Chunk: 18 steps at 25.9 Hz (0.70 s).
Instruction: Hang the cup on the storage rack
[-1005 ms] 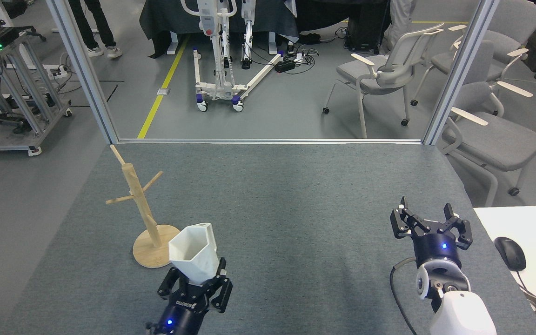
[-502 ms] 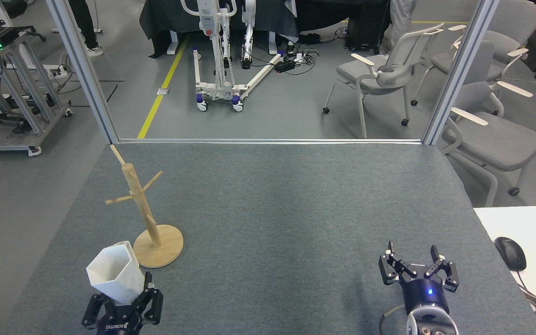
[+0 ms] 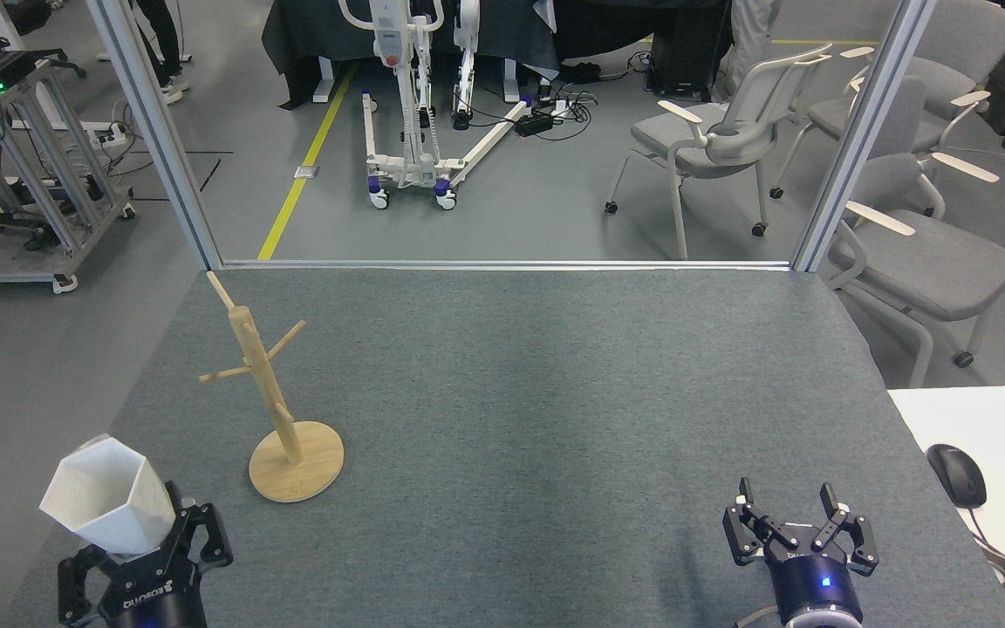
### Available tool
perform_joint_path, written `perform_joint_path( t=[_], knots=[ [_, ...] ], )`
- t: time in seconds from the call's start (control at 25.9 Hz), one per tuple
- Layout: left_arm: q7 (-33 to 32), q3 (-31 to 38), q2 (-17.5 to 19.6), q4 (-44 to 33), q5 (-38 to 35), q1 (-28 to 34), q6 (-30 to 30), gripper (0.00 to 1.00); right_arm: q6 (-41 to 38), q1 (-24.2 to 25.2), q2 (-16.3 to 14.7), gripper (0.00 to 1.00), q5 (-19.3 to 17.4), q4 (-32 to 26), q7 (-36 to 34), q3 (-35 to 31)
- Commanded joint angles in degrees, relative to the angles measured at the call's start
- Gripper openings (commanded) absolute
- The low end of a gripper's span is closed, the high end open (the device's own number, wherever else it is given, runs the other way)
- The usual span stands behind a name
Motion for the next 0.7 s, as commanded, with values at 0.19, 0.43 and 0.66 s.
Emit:
perform_joint_path(
  t=[0.19,0.43,0.66],
  knots=[
    [-7.3,-3.0,3.0,6.1,-14.1,-5.3,-9.2,0.00,0.1,-1.3,-0.2,0.99,0.2,-3.0,0.6,0.0],
    [-12.0,-4.0,3.0,9.6,-14.7,-8.8,-8.7,0.00,0.6,-1.5,1.0,0.99,3.9,-7.5,6.1,-0.2],
    [-18.2,-3.9,3.6,12.8,-12.9,-12.3,-6.5,0.00,1.6,-3.0,4.2,0.99,5.8,-7.8,6.8,-0.1]
  ],
)
